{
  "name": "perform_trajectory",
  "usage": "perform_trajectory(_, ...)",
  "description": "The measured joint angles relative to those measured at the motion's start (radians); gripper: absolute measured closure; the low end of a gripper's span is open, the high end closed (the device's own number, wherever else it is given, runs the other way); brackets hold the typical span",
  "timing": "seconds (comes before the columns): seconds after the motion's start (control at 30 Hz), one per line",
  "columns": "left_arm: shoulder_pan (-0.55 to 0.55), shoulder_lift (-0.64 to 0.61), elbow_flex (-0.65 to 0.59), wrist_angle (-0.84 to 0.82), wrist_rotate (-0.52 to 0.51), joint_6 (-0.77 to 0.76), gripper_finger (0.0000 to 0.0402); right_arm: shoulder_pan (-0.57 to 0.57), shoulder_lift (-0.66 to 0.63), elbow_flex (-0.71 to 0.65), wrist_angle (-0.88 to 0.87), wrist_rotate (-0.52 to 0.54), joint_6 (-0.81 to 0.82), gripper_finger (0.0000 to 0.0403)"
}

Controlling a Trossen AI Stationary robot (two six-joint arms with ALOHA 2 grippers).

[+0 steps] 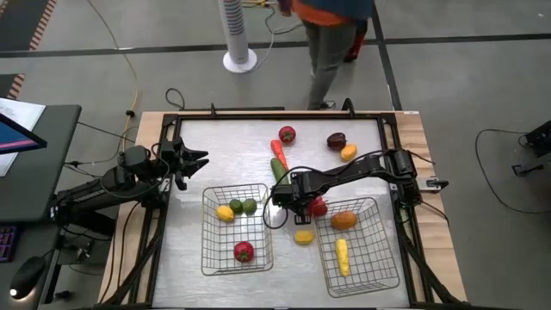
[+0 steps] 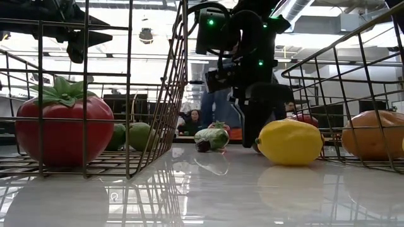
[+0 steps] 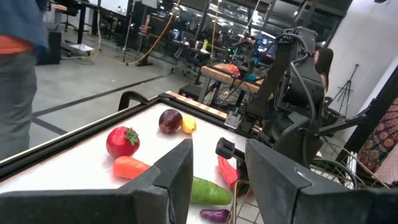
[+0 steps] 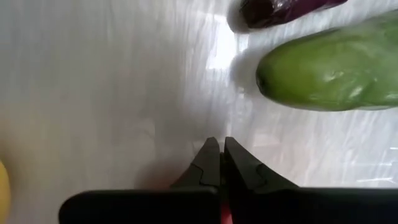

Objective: Sort produce into baskets
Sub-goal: Put the red chili pepper into the right wire basket

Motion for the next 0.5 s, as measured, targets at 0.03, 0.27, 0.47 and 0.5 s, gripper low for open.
perform_trajectory(0.03,0.0,0.0,0.0,0.0,0.0,0.0,0.0269,0.0,0.0,0.006,-0.004,0.0,-0.001,0.0374)
perform_trajectory(0.27,0.0,0.0,0.0,-0.001,0.0,-0.001,0.0269,0.0,0.0,0.119,-0.076,0.035,-0.036,0.0374)
perform_trajectory(0.47,0.0,0.0,0.0,-0.006,0.0,0.005,0.0269,-0.006,0.0,0.242,-0.227,0.08,-0.042,0.0374)
perform_trajectory(0.5,0.0,0.0,0.0,-0.006,0.0,0.005,0.0269,-0.006,0.0,0.262,-0.248,0.082,-0.041,0.0374)
